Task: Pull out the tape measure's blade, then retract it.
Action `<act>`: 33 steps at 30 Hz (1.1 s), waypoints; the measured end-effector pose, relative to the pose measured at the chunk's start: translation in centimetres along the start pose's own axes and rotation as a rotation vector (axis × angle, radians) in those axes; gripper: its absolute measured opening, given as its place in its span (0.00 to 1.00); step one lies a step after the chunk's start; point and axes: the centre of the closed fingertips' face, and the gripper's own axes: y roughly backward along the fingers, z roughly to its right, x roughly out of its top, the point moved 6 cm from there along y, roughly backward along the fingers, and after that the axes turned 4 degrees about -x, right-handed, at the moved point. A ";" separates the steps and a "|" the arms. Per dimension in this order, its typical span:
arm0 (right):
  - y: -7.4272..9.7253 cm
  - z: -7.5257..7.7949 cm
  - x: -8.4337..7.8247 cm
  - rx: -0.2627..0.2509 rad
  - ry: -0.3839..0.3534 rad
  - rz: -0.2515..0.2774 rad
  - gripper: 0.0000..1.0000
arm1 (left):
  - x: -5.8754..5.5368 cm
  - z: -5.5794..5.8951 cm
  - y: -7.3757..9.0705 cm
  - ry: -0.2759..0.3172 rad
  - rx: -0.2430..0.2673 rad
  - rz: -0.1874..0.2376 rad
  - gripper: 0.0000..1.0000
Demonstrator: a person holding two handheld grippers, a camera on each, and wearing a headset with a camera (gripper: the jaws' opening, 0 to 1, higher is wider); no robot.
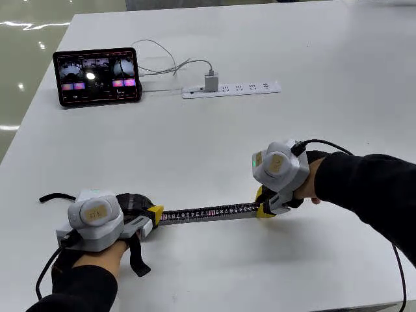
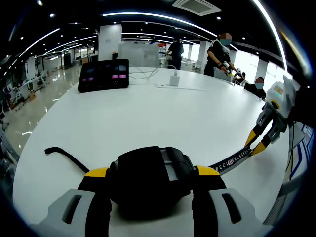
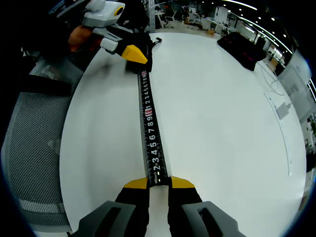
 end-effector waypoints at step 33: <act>-0.4 0.0 0.9 0.006 0.019 0.009 0.09 | 0.0 0.0 -0.1 0.002 0.004 0.000 0.61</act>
